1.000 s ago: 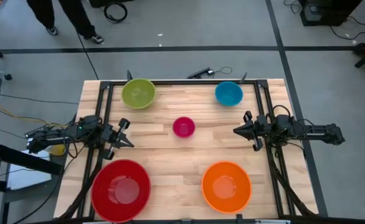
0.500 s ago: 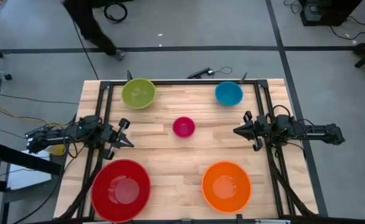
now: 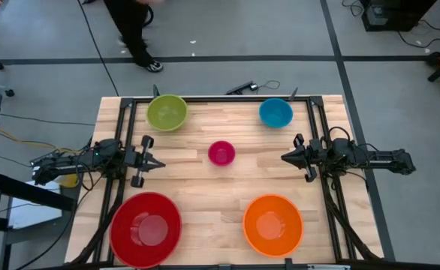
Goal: Nest bowls inside each other
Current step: Stack the orange bowl on top of the red bowl
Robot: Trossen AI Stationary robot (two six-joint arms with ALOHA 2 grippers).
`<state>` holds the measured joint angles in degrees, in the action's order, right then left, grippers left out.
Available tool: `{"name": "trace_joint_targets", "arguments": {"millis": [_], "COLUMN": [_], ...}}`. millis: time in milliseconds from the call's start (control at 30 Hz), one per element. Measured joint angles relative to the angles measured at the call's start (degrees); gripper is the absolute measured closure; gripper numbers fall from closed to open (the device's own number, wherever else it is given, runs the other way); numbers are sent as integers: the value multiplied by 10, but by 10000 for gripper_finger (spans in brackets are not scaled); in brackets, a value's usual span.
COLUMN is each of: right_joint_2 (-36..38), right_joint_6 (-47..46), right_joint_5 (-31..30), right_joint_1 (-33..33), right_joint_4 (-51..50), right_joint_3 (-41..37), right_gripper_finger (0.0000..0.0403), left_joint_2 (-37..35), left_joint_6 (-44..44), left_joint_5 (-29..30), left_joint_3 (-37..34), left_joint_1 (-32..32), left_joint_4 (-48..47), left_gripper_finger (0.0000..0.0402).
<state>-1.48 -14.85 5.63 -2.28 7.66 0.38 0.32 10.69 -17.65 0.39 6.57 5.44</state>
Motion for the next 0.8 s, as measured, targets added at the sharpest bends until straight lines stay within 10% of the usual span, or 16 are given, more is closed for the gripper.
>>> {"name": "trace_joint_targets", "arguments": {"millis": [533,800], "right_joint_2": [0,0], "right_joint_6": [0,-1], "right_joint_5": [0,-5], "right_joint_1": [0,0], "right_joint_4": [0,22], "right_joint_3": [0,0], "right_gripper_finger": [370,370], "left_joint_2": [1,1], "left_joint_6": [10,-214], "left_joint_5": [66,66], "left_joint_3": [0,0], "left_joint_1": [0,0], "left_joint_4": [72,166], "left_gripper_finger": [401,401]}}
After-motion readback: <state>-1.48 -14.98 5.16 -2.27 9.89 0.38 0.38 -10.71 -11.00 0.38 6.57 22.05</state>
